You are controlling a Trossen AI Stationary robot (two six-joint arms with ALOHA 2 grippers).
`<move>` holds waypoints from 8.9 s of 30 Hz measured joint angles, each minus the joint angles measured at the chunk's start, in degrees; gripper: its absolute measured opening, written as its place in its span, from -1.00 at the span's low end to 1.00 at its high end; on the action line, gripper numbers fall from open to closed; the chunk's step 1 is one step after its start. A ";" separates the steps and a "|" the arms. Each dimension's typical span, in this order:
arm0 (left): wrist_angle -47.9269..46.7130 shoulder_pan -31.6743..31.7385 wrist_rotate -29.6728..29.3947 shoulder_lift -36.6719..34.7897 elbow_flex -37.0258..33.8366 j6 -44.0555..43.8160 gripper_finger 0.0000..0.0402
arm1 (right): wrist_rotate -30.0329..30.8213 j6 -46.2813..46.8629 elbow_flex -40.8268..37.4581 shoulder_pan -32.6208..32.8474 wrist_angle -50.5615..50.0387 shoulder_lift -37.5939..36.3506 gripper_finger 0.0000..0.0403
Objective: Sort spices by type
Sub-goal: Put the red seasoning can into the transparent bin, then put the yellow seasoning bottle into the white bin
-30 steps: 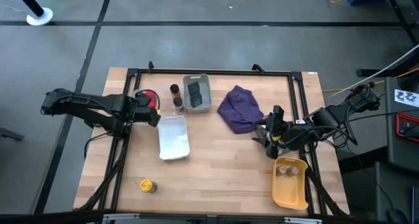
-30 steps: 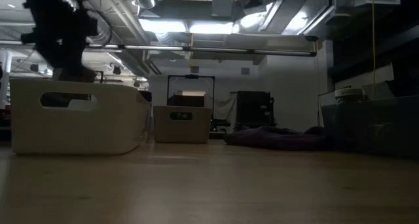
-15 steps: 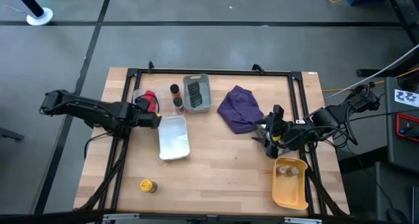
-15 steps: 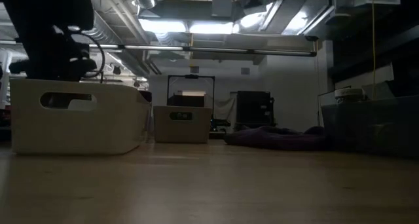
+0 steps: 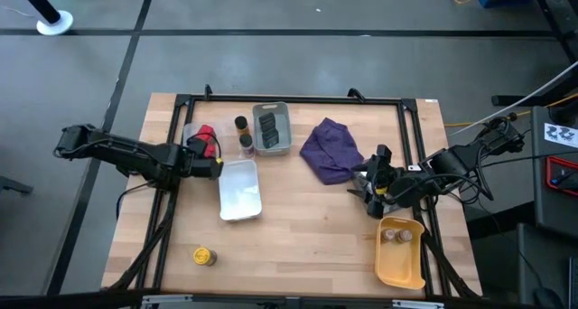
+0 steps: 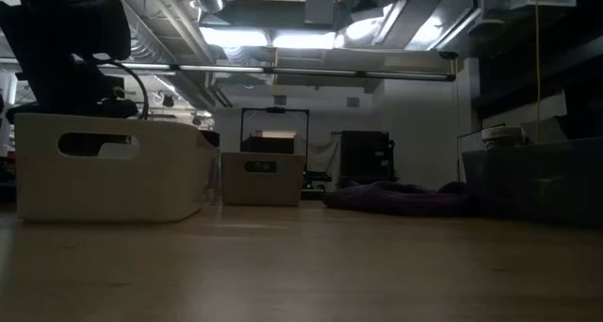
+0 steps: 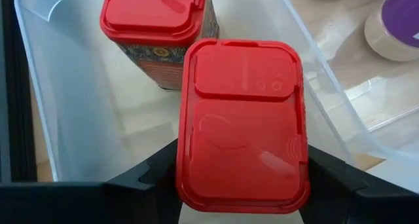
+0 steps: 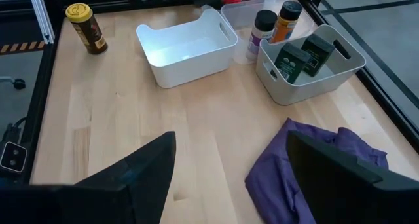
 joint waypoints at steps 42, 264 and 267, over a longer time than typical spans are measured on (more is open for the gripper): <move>-3.69 0.00 3.65 -0.02 5.22 5.86 0.19 | 0.00 -2.93 -0.02 0.02 -0.05 0.01 0.43; -9.73 -40.63 41.84 25.64 43.91 -22.23 0.19 | -5.72 -8.87 -42.44 -2.56 35.78 -31.90 0.43; -9.73 -40.63 41.15 25.64 43.91 -20.98 0.19 | -12.87 -10.68 -45.17 -7.54 38.06 -33.95 0.43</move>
